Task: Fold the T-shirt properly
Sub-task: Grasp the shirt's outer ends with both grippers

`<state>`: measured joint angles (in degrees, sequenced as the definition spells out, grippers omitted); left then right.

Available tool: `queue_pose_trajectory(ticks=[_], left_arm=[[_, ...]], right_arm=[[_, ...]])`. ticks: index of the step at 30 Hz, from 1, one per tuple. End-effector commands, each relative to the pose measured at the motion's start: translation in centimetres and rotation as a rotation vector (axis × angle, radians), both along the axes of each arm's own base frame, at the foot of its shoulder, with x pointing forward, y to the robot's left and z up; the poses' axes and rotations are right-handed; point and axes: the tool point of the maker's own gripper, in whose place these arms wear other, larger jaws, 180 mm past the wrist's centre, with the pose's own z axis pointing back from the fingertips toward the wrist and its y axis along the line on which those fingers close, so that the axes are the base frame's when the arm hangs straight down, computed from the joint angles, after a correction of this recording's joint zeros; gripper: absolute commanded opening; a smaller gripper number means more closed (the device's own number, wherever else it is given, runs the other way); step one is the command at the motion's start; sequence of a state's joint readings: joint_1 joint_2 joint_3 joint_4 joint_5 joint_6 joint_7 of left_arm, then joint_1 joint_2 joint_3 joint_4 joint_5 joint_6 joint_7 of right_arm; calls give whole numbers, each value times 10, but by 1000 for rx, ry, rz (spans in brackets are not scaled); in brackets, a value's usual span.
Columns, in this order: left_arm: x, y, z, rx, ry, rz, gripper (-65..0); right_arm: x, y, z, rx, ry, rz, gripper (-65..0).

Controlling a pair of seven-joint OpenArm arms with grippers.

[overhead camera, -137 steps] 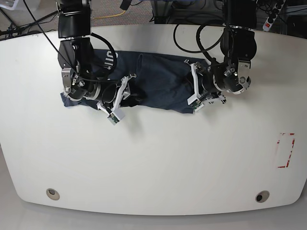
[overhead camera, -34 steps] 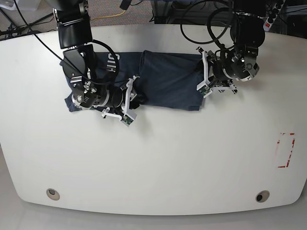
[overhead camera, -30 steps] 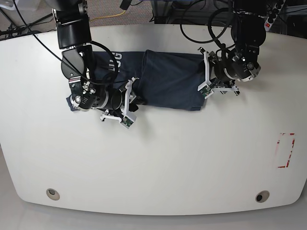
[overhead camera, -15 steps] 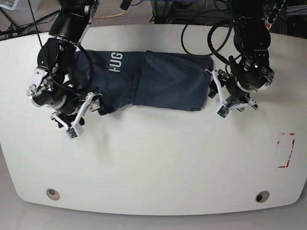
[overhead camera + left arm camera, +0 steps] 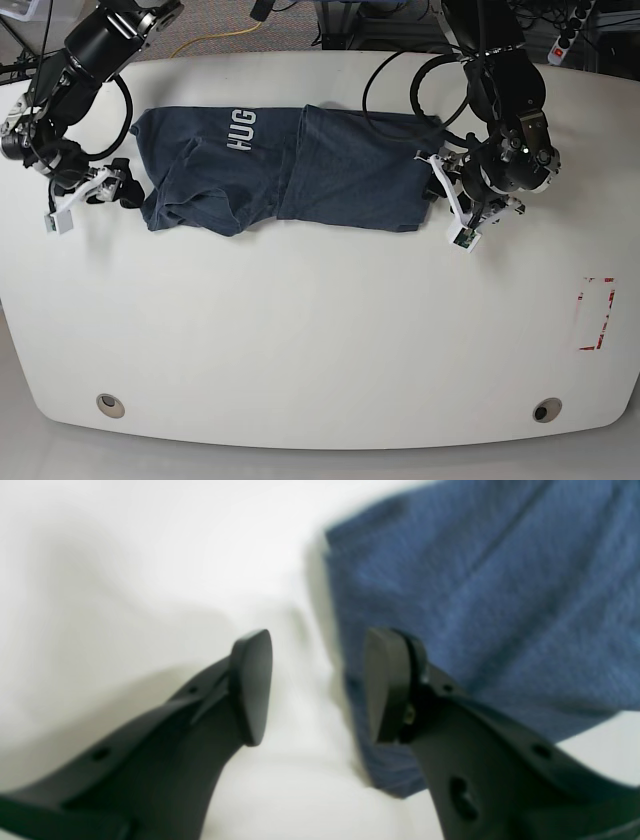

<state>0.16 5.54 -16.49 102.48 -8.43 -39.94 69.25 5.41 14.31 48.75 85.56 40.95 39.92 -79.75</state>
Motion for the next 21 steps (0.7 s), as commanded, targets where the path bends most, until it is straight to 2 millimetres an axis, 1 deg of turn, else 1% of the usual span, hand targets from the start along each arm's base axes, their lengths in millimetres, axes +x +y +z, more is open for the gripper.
queue_pose_trajectory(ticks=[1,3,7,9,12,14,16,21], left_arm=[[12,-7,12,-39,-71,-4,-379],[13,-11,11,-60,-86,-3,-379],[10,-16,4,-89,-79,-1,-379],[8,-16,-3,-94,-57,-1,-379],[6,-15,-11,-100,-32,1,-381],[5,-15,-11,-105,-33,9,-381],[5,-14,-7,-100,-45,10,-381],[0,-12,-9,-93,-36,11,-381]], right_arm=[[-5,-15,-1,7,-1,-31,-133],[-13,-17,-8,14,28,-37,-133],[-32,-11,-26,32,82,-34,-133],[-38,-1,-33,65,92,-30,-133],[-44,15,-37,127,79,-26,-133],[-45,24,-38,162,66,-17,-133],[-44,42,-41,192,68,22,-133],[-41,68,-47,235,73,57,-133]])
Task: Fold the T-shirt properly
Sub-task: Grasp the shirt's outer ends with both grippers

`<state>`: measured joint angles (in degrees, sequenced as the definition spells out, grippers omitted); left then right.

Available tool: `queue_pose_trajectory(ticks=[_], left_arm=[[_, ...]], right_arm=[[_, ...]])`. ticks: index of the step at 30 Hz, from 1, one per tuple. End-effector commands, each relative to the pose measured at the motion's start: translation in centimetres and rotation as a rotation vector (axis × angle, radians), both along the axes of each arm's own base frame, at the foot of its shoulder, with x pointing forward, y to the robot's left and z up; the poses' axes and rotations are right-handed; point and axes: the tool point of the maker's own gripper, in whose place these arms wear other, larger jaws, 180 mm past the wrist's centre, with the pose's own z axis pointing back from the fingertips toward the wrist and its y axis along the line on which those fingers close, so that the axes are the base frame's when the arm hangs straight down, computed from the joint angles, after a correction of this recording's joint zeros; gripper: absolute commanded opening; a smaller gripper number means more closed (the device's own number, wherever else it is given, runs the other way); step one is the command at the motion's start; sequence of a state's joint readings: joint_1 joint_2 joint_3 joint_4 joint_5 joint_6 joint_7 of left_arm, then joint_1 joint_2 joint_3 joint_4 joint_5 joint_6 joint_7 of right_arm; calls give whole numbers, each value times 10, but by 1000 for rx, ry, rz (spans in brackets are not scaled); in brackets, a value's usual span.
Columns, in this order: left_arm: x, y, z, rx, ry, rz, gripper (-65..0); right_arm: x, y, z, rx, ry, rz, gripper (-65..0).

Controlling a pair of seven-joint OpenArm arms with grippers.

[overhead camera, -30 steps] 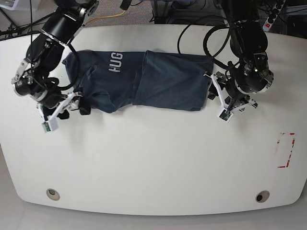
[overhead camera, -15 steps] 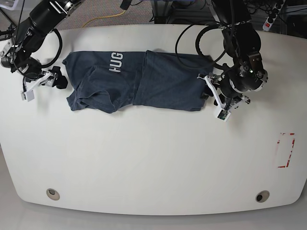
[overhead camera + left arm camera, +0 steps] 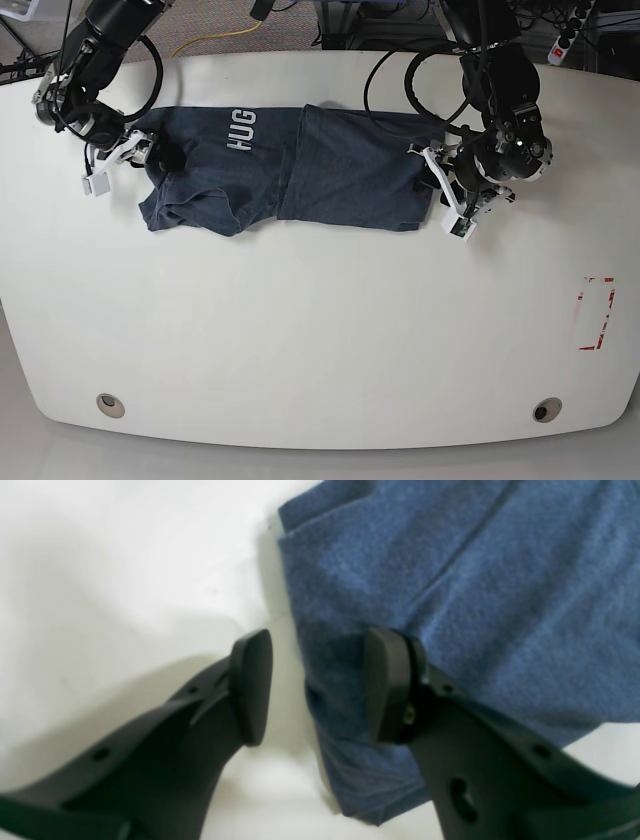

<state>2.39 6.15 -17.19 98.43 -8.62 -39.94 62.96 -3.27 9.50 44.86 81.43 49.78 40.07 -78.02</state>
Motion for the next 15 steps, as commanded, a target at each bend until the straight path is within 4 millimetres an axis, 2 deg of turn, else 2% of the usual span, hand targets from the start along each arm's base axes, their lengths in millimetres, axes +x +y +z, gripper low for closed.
queue_pose_trajectory(ticks=[1,5,7,10,13,15], left_arm=[[7,-1,9,-8,-40,-1,-381],[5,3,8,2,-34,0,-381],[1,11,4,22,-23,-2,-381],[-1,15,5,33,-25,-3,-381],[0,18,16,54,-53,-3,-381],[-3,20,19,72,-48,-4,-381]], right_arm=[[2,7,1,4,-4,8,-133],[13,11,5,20,-33,-2,-138],[16,12,6,23,-41,-4,-174],[26,21,11,40,-71,1,-277],[35,30,15,34,-96,40,-376],[40,36,17,29,-111,61,-407]])
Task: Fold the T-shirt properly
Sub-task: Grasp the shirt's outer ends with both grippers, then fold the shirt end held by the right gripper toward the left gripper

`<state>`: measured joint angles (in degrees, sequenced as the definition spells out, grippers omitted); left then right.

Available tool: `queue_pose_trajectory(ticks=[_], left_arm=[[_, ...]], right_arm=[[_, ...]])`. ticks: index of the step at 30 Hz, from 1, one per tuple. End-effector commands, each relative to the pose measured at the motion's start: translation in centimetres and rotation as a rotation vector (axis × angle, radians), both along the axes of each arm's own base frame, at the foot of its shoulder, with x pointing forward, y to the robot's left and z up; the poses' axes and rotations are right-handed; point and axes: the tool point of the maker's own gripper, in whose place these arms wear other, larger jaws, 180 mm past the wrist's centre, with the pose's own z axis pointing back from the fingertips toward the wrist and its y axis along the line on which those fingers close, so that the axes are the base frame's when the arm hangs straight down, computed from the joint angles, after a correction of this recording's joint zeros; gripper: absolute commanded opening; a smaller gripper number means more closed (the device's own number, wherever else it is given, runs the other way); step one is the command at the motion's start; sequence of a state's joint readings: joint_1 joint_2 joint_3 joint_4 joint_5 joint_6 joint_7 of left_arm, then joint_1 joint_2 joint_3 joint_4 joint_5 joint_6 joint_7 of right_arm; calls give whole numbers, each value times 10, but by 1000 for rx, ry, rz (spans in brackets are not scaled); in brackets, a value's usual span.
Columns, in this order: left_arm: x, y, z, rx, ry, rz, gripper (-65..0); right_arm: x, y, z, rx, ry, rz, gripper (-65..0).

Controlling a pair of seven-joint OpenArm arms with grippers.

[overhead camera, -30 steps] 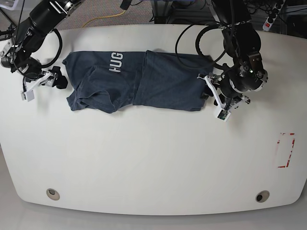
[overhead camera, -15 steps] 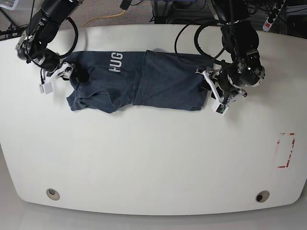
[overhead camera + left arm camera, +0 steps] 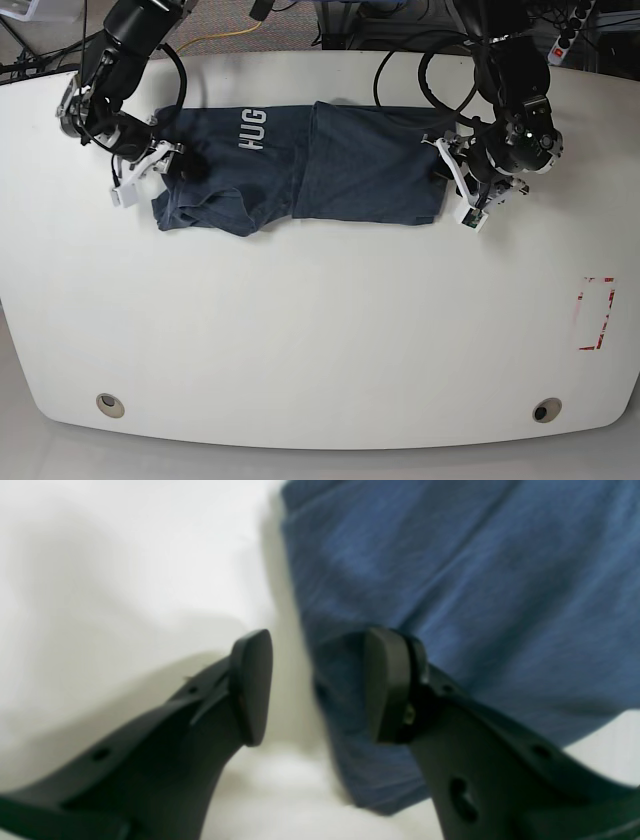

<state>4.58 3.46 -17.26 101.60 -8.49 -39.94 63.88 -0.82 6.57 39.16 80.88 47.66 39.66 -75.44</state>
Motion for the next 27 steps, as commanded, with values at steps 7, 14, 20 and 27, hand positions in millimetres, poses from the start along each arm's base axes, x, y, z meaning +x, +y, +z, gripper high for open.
queue_pose_trajectory(ticks=[7,14,20,27], left_arm=[[8,1,28,33,-66,-10,-381],[3,0,13,18,-22,-10,-381],[-4,-4,-8,-14,44,-10,-381],[-7,-9,-27,-58,77,-3,-382]], right_arm=[[25,3,22,0,-114,5,-487],[25,1,21,-5,-113,4,-650],[26,0,23,-12,-118,7,-650],[27,0,27,-16,-130,9,-650]])
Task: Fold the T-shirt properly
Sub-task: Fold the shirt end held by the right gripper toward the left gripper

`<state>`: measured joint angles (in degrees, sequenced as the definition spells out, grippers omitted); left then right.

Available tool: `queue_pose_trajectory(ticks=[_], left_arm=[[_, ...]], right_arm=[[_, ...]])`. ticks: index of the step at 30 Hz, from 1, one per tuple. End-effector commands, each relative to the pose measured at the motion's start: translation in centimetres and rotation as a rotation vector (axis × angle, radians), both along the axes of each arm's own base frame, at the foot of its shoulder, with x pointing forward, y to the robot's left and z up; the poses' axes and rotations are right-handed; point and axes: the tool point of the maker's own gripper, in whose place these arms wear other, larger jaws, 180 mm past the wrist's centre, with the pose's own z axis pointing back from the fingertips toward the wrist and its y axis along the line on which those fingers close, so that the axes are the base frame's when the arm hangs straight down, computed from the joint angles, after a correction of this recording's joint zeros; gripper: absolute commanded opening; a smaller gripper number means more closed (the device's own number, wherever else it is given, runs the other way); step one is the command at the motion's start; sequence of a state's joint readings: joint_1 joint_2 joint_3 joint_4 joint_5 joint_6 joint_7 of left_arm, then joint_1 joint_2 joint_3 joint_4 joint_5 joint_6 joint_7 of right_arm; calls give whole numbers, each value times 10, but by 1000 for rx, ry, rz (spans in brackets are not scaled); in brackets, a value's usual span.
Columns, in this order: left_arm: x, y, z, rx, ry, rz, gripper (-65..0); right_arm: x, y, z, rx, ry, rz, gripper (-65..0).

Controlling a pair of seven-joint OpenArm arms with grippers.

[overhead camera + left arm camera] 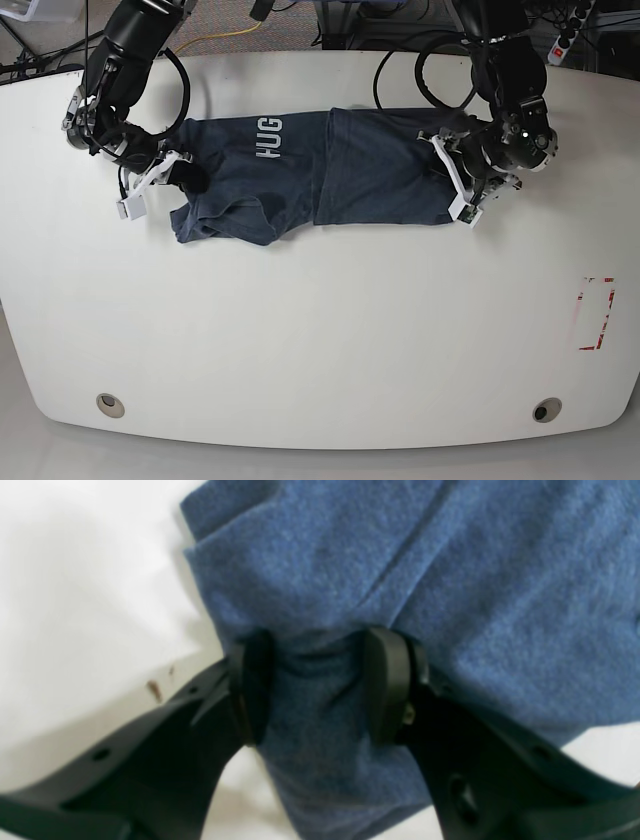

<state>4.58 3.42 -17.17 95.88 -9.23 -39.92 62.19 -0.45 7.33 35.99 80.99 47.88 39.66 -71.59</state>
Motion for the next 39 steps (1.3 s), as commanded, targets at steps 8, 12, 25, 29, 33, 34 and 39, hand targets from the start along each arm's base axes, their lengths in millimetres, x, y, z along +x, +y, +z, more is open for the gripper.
queue_pose_trajectory(ticks=[8,12,25,29,33,34,39], left_arm=[[-4,3,-10,4,36,-3,-382],[-4,3,-10,4,36,-3,-382],[-4,3,-10,5,36,-4,-382],[-5,3,-10,7,38,-4,-382],[-5,3,-10,7,38,-4,-382],[-5,3,-10,7,38,-4,-382],[-3,3,-10,6,36,-4,-382]], right_arm=[[16,-8,43,-82,-144,16,-650],[16,-9,46,-94,-154,18,-650],[11,-17,34,-174,-103,21,-650],[6,-22,20,-238,-46,23,-650],[2,-21,13,-255,-20,24,-650],[1,-21,12,-255,-18,24,-650],[-5,-19,9,-253,-3,29,-650]])
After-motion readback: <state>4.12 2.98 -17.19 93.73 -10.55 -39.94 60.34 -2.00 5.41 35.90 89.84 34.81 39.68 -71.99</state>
